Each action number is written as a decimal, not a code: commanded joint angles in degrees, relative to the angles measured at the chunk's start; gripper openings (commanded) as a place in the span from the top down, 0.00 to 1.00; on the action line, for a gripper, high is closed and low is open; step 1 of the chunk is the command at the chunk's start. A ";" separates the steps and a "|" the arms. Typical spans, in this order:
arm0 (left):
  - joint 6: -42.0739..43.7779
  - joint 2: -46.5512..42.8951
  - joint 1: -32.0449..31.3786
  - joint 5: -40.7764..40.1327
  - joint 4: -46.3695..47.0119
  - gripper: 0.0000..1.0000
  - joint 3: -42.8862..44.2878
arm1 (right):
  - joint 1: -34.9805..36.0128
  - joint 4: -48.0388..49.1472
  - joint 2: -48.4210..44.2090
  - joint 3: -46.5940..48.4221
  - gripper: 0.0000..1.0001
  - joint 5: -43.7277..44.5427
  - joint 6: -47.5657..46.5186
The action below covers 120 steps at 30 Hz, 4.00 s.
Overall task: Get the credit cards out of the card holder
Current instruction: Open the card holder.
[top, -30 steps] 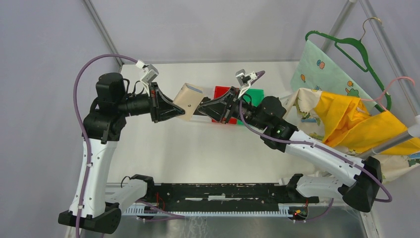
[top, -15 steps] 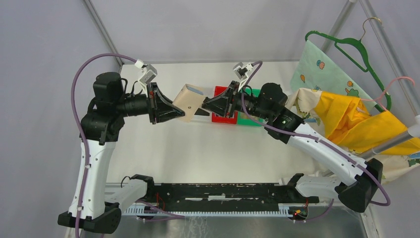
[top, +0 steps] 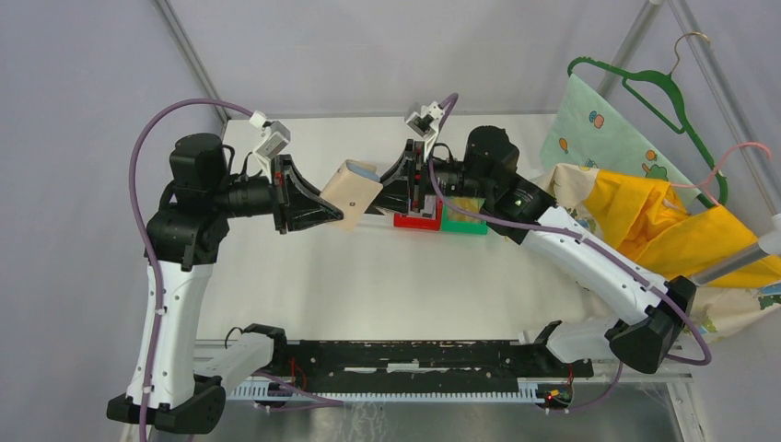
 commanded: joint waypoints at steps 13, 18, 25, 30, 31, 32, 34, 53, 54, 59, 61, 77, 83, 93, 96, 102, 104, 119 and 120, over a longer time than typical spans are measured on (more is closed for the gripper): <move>6.99 -0.14 -0.13 -12.27 2.67 0.08 -1.92 | -0.38 2.55 -2.81 1.42 1.00 -10.09 0.34; 8.61 -2.41 -0.20 -24.47 8.29 0.00 -8.24 | -0.22 -8.96 -1.20 5.69 1.00 -2.39 -2.92; 9.62 -5.97 -0.26 -10.65 8.31 0.00 -13.53 | 1.38 -16.86 0.25 9.80 1.00 2.63 -8.11; 20.46 -6.97 -0.19 -12.10 3.01 0.01 -12.69 | 1.68 -19.63 1.45 12.59 1.00 0.49 -10.64; 23.43 -6.93 -0.24 -12.66 0.78 0.02 -12.77 | 1.68 -19.00 1.53 12.37 1.00 -0.52 -10.54; 26.93 -6.85 -0.19 -12.94 -1.57 0.03 -13.08 | 1.72 -18.62 1.67 12.38 1.00 -1.69 -10.61; 31.37 -6.73 -0.24 -12.55 -5.69 0.05 -13.60 | 1.72 -19.06 2.01 13.18 1.00 -2.33 -11.52; 66.24 2.78 -0.23 -17.40 -35.84 0.30 8.24 | 2.43 -31.94 2.47 16.94 1.00 -8.30 -29.63; 67.81 2.93 -0.18 -17.60 -35.86 0.29 8.27 | 2.43 -33.08 2.21 17.05 1.00 -8.38 -31.87; 71.89 2.78 -0.24 -15.10 -33.00 0.24 4.57 | 2.68 -37.02 1.83 18.25 1.00 -8.70 -37.63; 66.54 2.25 -0.23 -12.99 -26.55 0.25 1.45 | 3.31 -36.10 2.01 18.07 1.00 -9.45 -37.80; 56.07 -4.91 -0.63 3.84 -26.06 0.28 -5.01 | 11.22 -30.11 11.89 25.90 1.00 -12.13 -37.95; 53.84 -6.82 -0.68 4.99 -26.50 0.11 -5.60 | 12.27 -22.48 13.40 25.10 1.00 -18.88 -33.58; 28.61 -10.71 -0.68 6.43 -6.07 0.00 -7.97 | 14.38 -8.83 12.85 21.07 1.00 -31.26 -24.00; 27.40 -10.69 -0.68 7.37 -6.07 0.00 -7.94 | 14.33 0.66 11.89 17.65 1.00 -34.19 -17.87; 26.01 -10.81 -0.68 8.02 -6.00 0.00 -6.73 | 14.46 34.04 10.74 8.48 1.00 -38.90 7.65; 26.15 -11.38 -0.68 10.82 -6.02 0.00 -6.53 | 14.38 34.21 11.09 8.96 1.00 -39.10 8.01; 21.81 -10.88 -0.68 15.59 -6.15 0.01 -7.48 | 11.65 42.51 14.85 12.93 1.00 -37.79 18.62; 21.88 -11.13 -0.68 15.12 -6.15 0.00 -7.75 | 11.70 44.05 15.25 13.22 1.00 -37.79 20.22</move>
